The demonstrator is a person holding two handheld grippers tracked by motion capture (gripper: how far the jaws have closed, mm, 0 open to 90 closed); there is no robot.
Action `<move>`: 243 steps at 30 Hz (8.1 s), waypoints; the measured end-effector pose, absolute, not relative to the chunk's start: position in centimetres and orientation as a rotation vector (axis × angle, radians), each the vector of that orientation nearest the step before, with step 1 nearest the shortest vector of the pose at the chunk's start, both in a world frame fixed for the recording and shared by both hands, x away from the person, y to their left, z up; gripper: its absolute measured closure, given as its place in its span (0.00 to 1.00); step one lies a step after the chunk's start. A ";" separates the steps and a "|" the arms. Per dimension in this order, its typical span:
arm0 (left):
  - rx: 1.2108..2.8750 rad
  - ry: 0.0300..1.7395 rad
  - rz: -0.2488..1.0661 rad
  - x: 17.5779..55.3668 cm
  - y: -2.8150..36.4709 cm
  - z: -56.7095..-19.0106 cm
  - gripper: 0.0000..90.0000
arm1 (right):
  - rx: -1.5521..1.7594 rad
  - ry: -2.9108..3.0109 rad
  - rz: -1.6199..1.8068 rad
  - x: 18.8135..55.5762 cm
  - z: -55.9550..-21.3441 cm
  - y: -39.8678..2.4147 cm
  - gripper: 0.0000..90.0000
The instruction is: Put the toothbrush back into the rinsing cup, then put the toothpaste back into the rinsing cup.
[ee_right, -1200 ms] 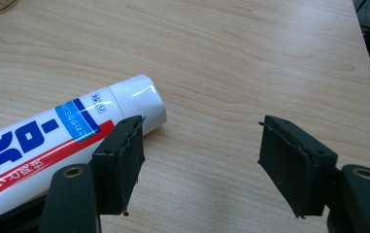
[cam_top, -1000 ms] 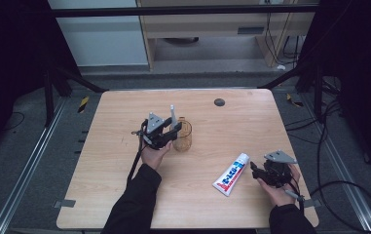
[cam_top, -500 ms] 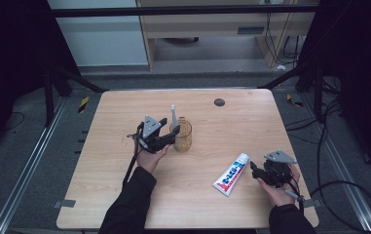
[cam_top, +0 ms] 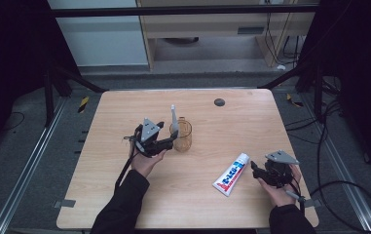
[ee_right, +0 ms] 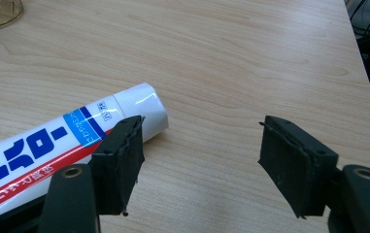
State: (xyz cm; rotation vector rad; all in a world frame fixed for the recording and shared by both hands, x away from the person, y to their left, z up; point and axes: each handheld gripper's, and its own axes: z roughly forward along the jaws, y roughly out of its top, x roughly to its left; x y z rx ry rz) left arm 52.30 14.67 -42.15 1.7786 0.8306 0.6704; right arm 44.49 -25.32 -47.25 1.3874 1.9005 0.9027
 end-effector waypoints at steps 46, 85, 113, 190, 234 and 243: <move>1.925 1.168 0.740 44.2 27.9 -47.4 0.46 | 1.301 2.192 1.044 42.6 -46.9 -23.4 0.79; 1.943 1.209 0.725 44.9 28.1 -47.8 0.51 | 1.239 2.410 1.045 42.7 -48.2 -20.1 1.00; 1.933 1.210 0.735 45.2 28.2 -47.8 0.52 | 1.338 2.223 1.106 46.0 -46.4 -21.7 1.00; 1.936 1.230 0.723 45.5 28.6 -47.9 0.44 | 1.384 2.205 0.966 44.0 -44.9 -24.3 0.70; 1.955 1.228 0.696 45.7 28.5 -48.1 0.43 | 1.366 2.359 0.820 47.4 -43.5 -18.2 0.41; 1.957 1.229 0.689 45.7 28.4 -48.1 0.43 | 1.393 2.394 0.771 48.1 -44.5 -18.0 0.43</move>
